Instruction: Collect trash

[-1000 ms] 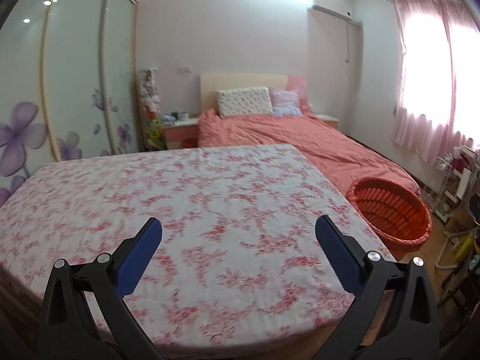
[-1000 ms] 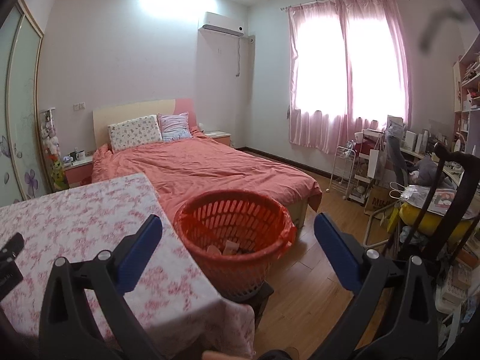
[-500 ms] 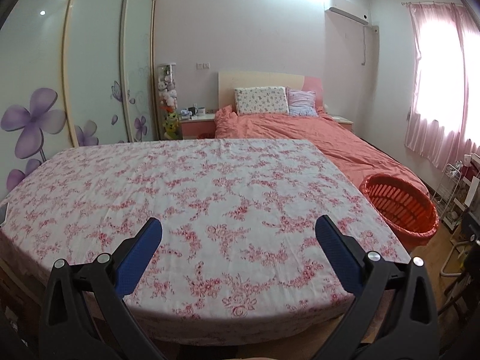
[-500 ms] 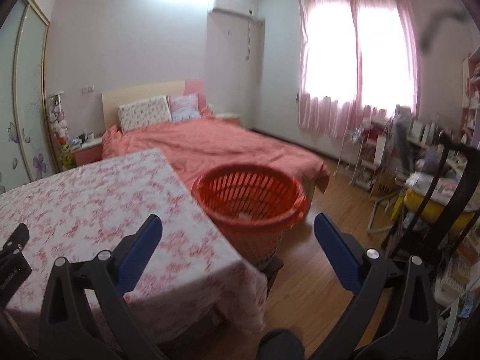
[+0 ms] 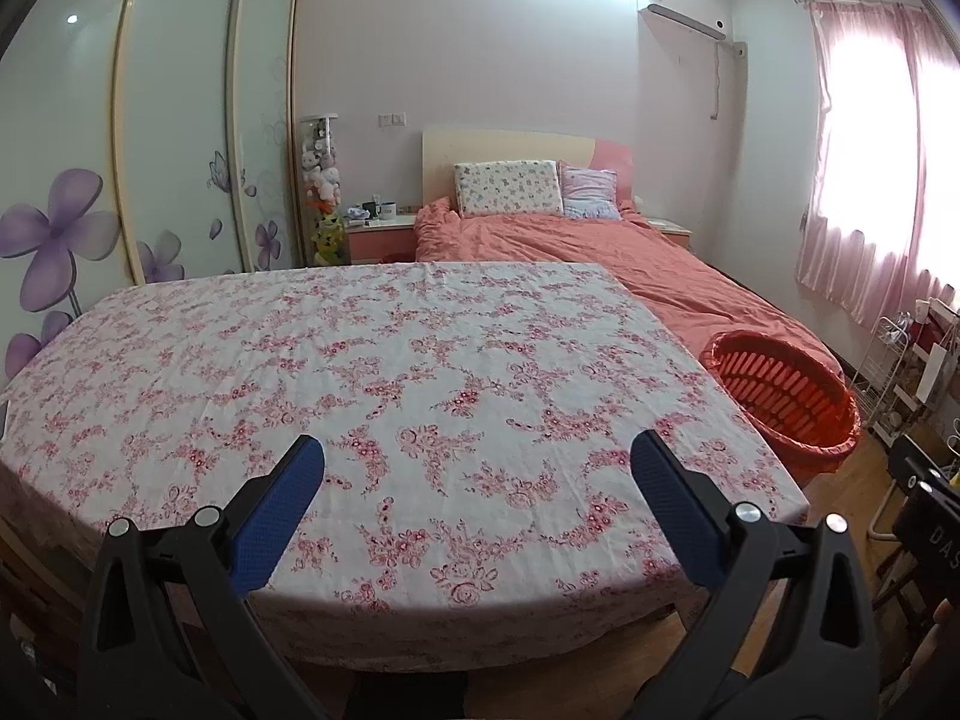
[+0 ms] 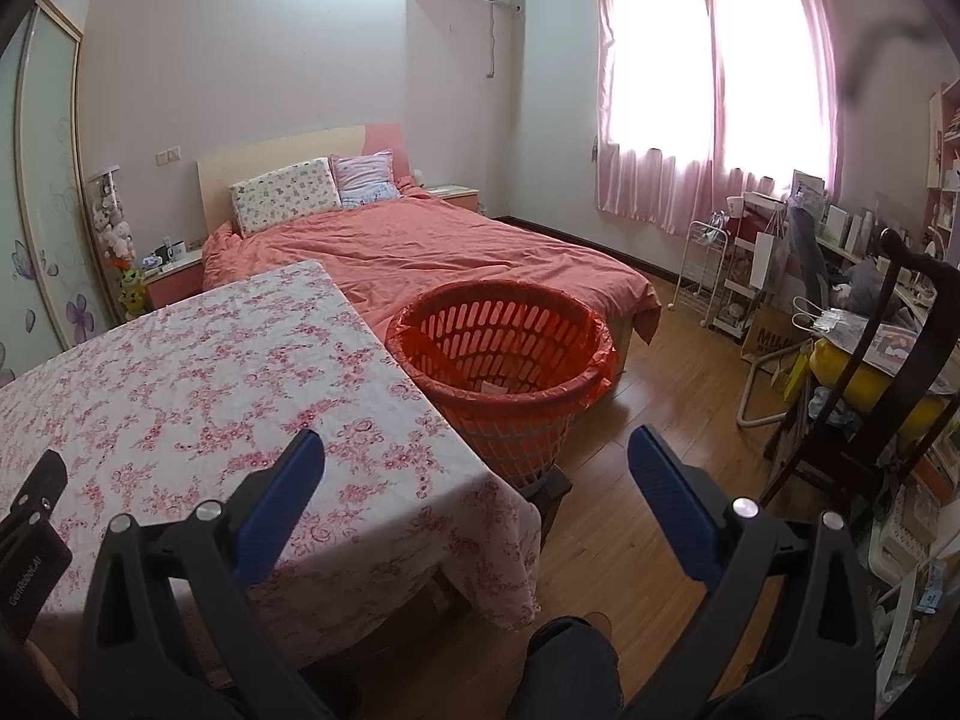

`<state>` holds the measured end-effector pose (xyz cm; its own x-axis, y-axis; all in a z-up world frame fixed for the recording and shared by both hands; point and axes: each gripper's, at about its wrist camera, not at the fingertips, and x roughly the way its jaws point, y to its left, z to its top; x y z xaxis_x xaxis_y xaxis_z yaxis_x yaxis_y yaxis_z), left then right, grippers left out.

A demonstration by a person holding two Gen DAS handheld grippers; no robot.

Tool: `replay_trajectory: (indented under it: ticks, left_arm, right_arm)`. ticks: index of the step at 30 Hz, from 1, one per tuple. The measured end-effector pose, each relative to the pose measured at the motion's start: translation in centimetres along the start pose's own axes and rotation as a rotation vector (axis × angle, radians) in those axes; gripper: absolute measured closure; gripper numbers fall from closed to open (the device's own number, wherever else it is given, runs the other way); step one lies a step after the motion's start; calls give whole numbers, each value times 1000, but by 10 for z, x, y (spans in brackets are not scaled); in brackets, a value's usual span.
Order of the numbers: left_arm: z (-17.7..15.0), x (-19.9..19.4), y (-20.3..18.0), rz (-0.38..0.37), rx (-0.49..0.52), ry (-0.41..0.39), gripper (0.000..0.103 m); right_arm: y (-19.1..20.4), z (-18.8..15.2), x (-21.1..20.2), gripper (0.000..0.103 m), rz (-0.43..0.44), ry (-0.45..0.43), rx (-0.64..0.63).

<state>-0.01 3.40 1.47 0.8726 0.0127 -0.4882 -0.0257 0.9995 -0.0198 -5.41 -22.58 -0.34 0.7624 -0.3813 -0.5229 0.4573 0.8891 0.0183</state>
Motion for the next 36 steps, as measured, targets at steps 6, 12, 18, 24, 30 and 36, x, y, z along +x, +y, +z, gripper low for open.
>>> replay_trajectory:
  ticks: [6,12,18,24,30,36]
  left_arm:
    - [-1,-2,0,-8,-4,12,2]
    - [-2,-2,0,-22,-7,20,2]
    - [-1,-3,-1,-43,-12,29,2]
    - [1,-8,-6,-49,2,9,2]
    - [4,-13,-10,-45,19,-17,2]
    - [3,-15,-20,-36,53,-33,2]
  right_arm:
    - [0,-1,-1,4,19,11,-1]
    - [0,-1,-4,4,39,10,3]
    - [0,-1,-5,4,31,9,5]
    - [0,1,-8,4,24,2,10]
    - [0,2,-10,4,23,-7,14]
    - [-2,2,-12,4,10,-16,17]
